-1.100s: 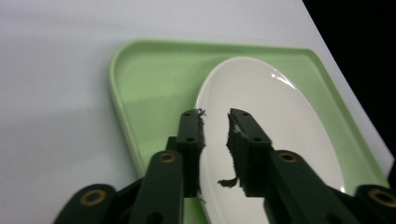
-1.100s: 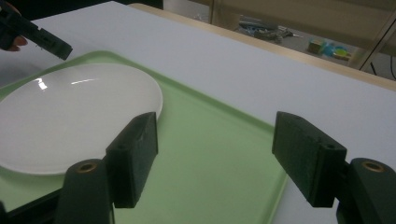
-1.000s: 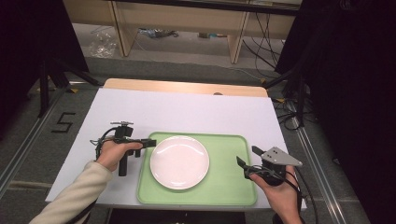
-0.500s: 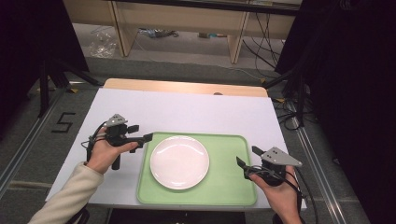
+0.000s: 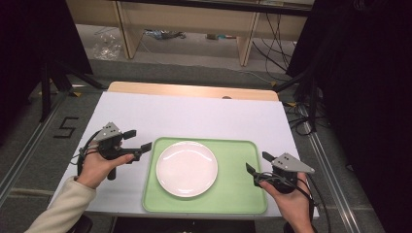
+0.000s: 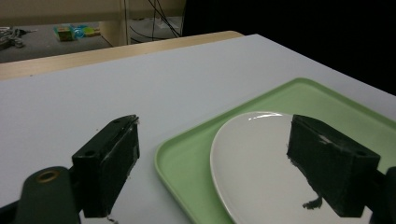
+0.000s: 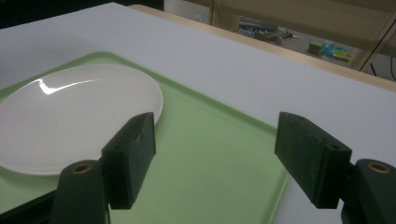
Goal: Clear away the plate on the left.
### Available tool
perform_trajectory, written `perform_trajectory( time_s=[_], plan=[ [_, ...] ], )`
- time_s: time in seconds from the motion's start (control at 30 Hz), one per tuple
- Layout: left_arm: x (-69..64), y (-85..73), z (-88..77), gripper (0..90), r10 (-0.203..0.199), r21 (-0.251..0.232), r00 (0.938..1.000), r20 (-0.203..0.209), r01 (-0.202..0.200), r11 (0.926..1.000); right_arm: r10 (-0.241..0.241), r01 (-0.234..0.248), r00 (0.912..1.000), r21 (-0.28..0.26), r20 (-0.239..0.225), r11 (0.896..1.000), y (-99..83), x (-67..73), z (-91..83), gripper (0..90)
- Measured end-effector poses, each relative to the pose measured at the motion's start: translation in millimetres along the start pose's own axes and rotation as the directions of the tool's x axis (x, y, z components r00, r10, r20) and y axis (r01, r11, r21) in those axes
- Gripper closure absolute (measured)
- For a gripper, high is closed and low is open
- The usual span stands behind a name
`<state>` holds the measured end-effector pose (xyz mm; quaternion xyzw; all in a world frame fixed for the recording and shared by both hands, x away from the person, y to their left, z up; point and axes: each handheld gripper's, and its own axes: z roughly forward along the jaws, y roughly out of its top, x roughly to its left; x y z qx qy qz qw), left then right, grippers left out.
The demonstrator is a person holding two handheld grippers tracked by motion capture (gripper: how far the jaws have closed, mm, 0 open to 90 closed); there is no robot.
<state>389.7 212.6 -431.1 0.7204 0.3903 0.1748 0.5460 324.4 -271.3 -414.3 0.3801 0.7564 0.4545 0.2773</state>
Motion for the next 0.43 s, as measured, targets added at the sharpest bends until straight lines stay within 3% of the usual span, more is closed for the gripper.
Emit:
perform_trajectory(
  time_s=[0.4, 0.43],
  plan=[
    [2.0, -10.2, -5.8, 16.4, 0.004, 0.007, 0.9999, -0.012, -0.004, 1.0000, 0.012, -0.012, 0.9999, 0.017, -0.006, 1.000, -0.1, -0.7, -0.4, 29.3],
    [2.2, -10.5, -5.1, 16.3, 0.009, 0.009, 0.9999, -0.009, -0.009, 0.9999, 0.019, -0.019, 0.9997, -0.004, -0.016, 1.000, -0.7, -0.4, 1.6, 29.2]
  ],
)
